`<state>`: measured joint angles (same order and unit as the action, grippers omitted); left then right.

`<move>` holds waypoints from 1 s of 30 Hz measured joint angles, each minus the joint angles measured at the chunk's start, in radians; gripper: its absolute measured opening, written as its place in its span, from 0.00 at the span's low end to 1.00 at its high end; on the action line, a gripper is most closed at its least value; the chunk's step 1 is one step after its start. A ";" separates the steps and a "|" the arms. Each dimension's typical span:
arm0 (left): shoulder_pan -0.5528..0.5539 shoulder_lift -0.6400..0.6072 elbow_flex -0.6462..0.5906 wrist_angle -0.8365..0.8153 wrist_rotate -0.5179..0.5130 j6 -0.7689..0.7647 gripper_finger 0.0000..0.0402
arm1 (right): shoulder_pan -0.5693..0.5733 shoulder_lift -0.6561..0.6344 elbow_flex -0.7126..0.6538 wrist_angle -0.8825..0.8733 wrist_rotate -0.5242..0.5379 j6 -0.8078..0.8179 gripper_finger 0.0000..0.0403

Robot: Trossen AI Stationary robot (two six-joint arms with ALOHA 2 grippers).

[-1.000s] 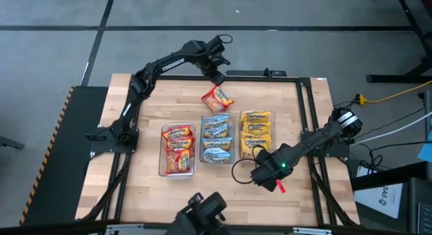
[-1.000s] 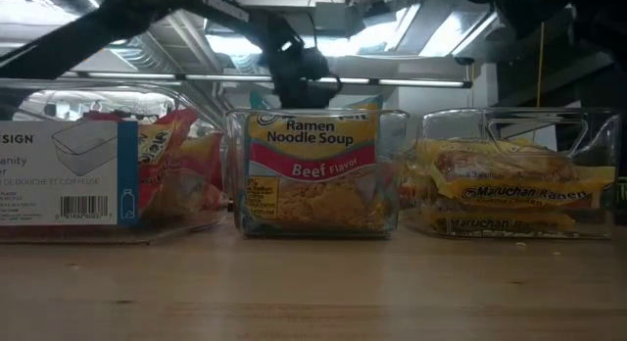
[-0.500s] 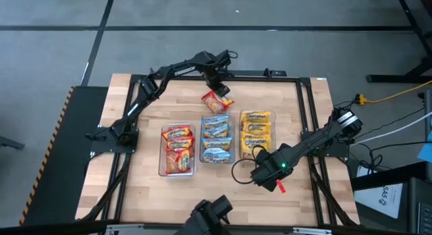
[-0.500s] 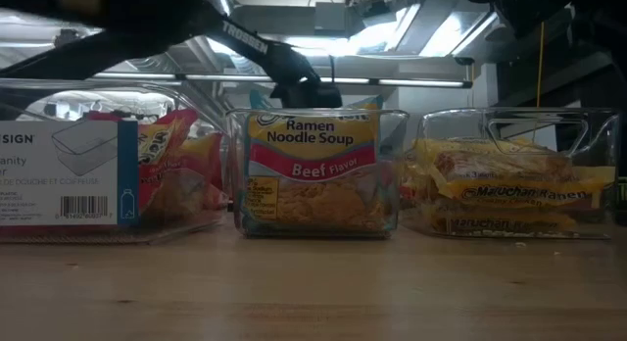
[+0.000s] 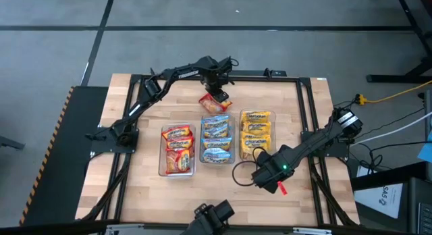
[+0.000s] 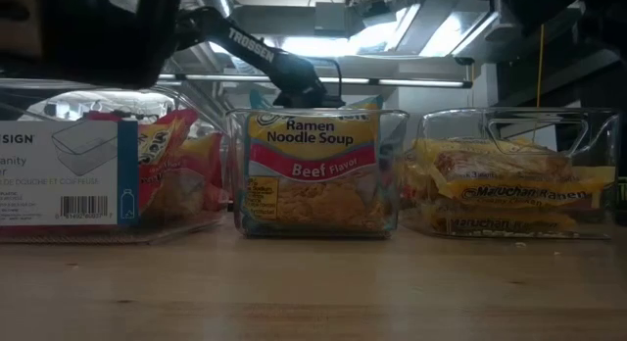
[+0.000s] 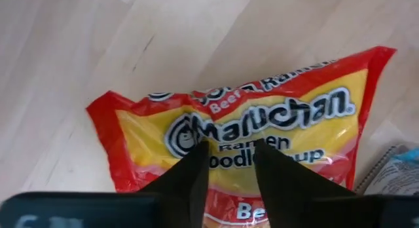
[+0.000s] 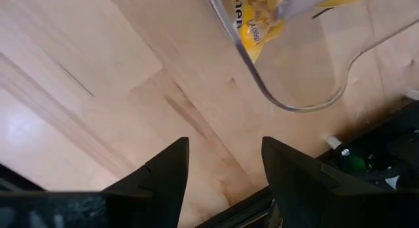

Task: Sort Maruchan noodles
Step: Put the red noodle pack into the left transparent bin

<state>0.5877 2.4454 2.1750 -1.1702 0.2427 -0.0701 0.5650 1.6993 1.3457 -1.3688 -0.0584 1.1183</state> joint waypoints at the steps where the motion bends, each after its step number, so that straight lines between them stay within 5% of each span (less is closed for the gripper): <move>1: 0.000 0.000 0.000 0.000 0.003 0.002 0.27 | 0.002 0.000 0.000 -0.001 0.000 0.000 0.49; 7: -0.004 -0.001 0.000 0.006 0.002 0.024 0.02 | 0.020 0.000 0.000 0.011 0.003 0.000 0.49; 13: -0.008 -0.019 0.003 -0.030 0.011 0.027 0.00 | 0.051 0.000 0.000 0.015 0.032 0.001 0.49; 19: -0.032 -0.043 0.175 -0.271 -0.030 0.038 0.00 | 0.090 0.000 0.000 0.045 0.064 0.001 0.49; 30: -0.141 -0.302 0.143 -0.369 -0.056 -0.012 0.00 | 0.123 0.000 0.000 0.120 0.071 0.003 0.49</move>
<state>0.4468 2.1433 2.3177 -1.5395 0.1867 -0.0818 0.6884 1.6997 1.3457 -1.2491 0.0128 1.1210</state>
